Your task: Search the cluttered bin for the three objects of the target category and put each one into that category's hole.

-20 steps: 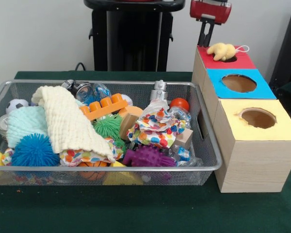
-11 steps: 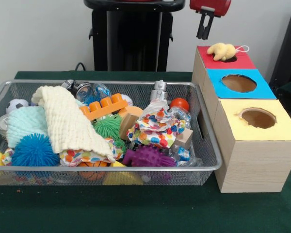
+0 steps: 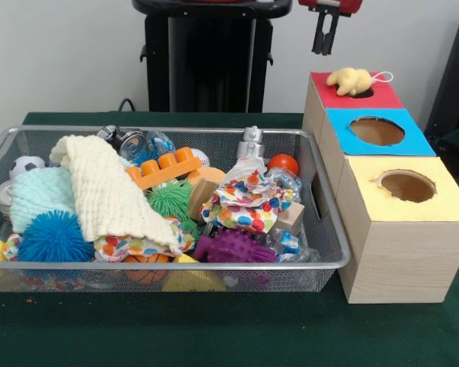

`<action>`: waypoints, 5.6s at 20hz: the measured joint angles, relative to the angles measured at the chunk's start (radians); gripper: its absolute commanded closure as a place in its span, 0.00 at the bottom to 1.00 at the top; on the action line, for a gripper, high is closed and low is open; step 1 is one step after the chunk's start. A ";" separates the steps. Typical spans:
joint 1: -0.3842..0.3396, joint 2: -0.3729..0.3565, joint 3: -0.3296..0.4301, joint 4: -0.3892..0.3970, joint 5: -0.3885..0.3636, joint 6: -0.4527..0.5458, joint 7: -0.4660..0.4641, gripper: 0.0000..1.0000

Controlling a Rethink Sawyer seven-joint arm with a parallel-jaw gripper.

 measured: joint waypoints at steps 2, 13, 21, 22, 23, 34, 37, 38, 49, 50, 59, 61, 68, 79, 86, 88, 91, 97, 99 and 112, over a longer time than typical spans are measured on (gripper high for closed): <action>-0.018 -0.008 0.016 0.000 -0.005 0.000 0.000 1.00; -0.094 -0.018 0.140 0.000 -0.010 -0.050 0.000 1.00; -0.132 0.004 0.238 0.003 -0.010 -0.079 0.000 1.00; -0.134 0.007 0.245 0.004 -0.009 -0.079 0.000 1.00; -0.137 0.016 0.254 0.007 -0.010 -0.079 0.000 1.00; -0.123 0.117 0.263 0.009 -0.009 -0.174 0.000 1.00; -0.123 0.144 0.263 0.009 -0.009 -0.223 0.000 1.00; -0.123 0.156 0.264 0.009 -0.009 -0.244 0.000 1.00; -0.082 0.314 0.240 -0.029 0.011 -0.398 0.000 1.00; -0.079 0.320 0.238 -0.035 0.012 -0.405 0.000 1.00; -0.116 0.353 0.268 -0.052 -0.017 -0.429 0.000 1.00; -0.147 0.350 0.291 -0.048 -0.029 -0.424 0.000 1.00; -0.192 0.333 0.330 -0.047 -0.035 -0.386 0.000 1.00; -0.234 0.248 0.368 -0.033 -0.036 -0.257 0.000 1.00; -0.240 0.188 0.372 -0.017 -0.036 -0.163 0.000 1.00; -0.240 0.174 0.371 -0.014 -0.036 -0.144 0.000 1.00; -0.240 0.149 0.366 -0.011 -0.036 -0.111 0.000 1.00; -0.239 0.119 0.358 -0.010 -0.036 -0.070 0.000 1.00; -0.239 0.120 0.358 -0.010 -0.036 -0.070 0.000 1.00; -0.239 0.108 0.359 0.007 -0.036 -0.071 0.000 1.00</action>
